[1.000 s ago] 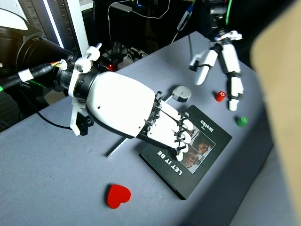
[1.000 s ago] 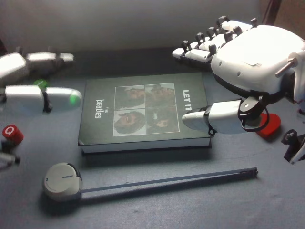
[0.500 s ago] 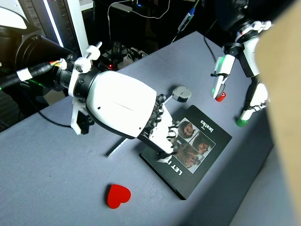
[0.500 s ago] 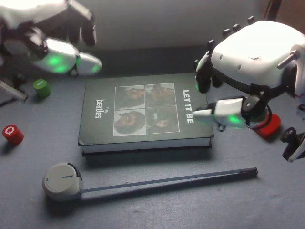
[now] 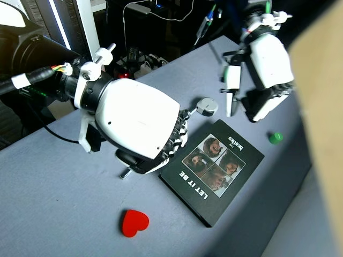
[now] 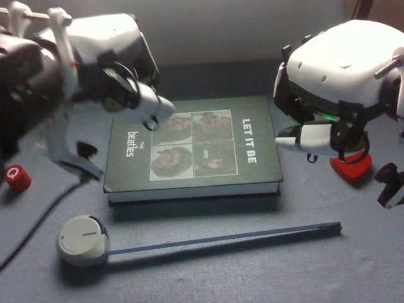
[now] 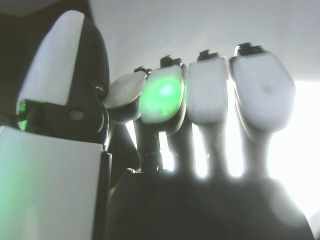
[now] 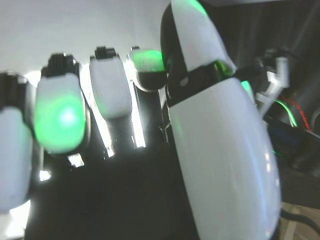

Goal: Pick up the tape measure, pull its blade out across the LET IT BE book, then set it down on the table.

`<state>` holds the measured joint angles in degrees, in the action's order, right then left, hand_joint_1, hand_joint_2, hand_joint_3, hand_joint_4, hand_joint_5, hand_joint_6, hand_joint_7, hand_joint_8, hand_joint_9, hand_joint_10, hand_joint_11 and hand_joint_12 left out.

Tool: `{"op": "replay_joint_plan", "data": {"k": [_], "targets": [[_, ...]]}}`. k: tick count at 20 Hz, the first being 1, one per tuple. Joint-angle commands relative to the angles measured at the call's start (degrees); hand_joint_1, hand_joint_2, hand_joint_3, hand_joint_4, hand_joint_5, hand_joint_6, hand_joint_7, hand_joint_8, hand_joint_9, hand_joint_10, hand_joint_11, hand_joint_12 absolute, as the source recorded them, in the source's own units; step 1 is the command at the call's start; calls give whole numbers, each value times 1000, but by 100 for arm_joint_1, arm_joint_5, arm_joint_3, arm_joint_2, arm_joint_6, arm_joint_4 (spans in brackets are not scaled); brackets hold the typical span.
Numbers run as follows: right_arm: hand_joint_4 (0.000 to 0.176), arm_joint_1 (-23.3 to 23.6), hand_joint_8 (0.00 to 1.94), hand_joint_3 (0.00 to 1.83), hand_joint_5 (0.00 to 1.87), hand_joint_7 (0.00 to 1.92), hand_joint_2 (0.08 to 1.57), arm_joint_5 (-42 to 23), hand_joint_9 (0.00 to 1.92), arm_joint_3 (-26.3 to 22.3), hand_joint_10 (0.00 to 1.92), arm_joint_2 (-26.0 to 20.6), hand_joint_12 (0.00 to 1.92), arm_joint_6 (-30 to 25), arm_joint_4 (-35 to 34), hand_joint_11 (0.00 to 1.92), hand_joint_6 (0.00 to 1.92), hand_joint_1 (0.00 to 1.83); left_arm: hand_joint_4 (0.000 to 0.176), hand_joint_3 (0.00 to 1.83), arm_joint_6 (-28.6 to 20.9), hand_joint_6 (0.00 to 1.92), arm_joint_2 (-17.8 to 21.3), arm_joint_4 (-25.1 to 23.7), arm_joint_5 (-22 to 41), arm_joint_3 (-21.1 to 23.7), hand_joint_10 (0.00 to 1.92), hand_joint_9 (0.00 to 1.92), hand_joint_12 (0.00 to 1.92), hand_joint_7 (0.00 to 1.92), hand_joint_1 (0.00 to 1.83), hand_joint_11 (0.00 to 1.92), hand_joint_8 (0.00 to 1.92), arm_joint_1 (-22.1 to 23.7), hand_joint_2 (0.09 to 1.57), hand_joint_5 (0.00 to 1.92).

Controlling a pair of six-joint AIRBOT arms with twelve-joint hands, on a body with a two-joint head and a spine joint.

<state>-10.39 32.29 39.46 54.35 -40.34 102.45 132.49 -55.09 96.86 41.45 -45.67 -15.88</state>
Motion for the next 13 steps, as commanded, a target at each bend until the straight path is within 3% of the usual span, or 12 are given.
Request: {"op": "replay_joint_plan", "data": {"k": [1, 5, 13], "targets": [[0, 90, 1941, 6, 1163, 1432, 1311, 130, 1577, -1, 1921, -38, 1921, -3, 297, 1766, 1921, 917, 0, 7, 15, 1921, -45, -261, 520, 53, 1921, 1430, 1921, 1391, 862, 1530, 1921, 70, 1218, 1278], [0, 116, 1941, 3, 1193, 1425, 1314, 94, 1574, -2, 1921, -37, 1921, -6, 295, 1751, 1921, 914, 0, 6, 2, 1921, -241, -222, 1134, 199, 1921, 1432, 1921, 1392, 861, 1528, 1921, 75, 1219, 1277], [0, 99, 1941, 1, 1181, 1415, 1317, 87, 1577, -2, 1921, -33, 1921, -6, 296, 1728, 1921, 921, 0, 6, -254, 1921, -326, -251, 1258, 323, 1921, 1431, 1921, 1388, 851, 1512, 1921, 7, 1229, 1272]]}}
